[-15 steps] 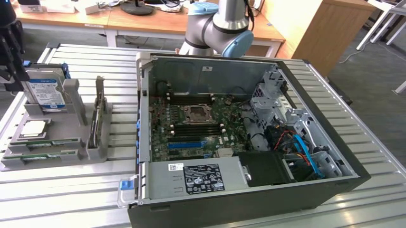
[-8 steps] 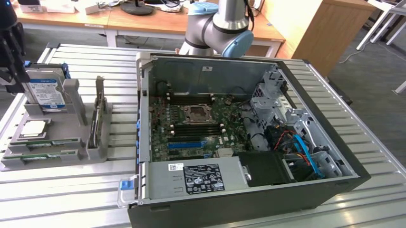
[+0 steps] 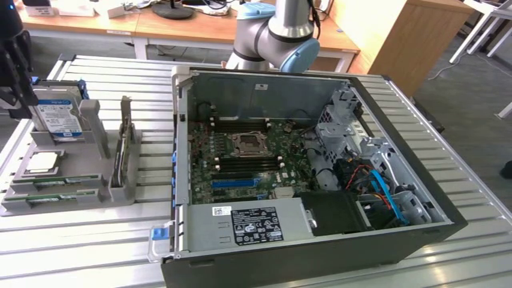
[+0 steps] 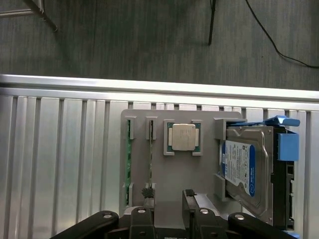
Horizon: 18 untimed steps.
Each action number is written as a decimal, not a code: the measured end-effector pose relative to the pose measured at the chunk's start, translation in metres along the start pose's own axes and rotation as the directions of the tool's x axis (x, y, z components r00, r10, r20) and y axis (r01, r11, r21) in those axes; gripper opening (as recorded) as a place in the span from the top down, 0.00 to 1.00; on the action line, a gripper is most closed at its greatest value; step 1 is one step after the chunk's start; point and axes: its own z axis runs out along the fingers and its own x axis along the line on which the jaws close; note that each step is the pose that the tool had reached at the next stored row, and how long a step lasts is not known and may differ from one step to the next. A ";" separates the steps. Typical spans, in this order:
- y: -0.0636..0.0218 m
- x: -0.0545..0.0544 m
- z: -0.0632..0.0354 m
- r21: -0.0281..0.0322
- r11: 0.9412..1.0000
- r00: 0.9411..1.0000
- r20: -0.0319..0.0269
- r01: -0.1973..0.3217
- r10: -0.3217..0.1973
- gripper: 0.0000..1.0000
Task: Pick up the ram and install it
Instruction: 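Pick up the ram and move it above insertion slot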
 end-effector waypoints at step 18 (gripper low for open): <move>-0.0003 0.000 0.0065 0.000 1.000 1.000 0.000 0.000 0.000 0.64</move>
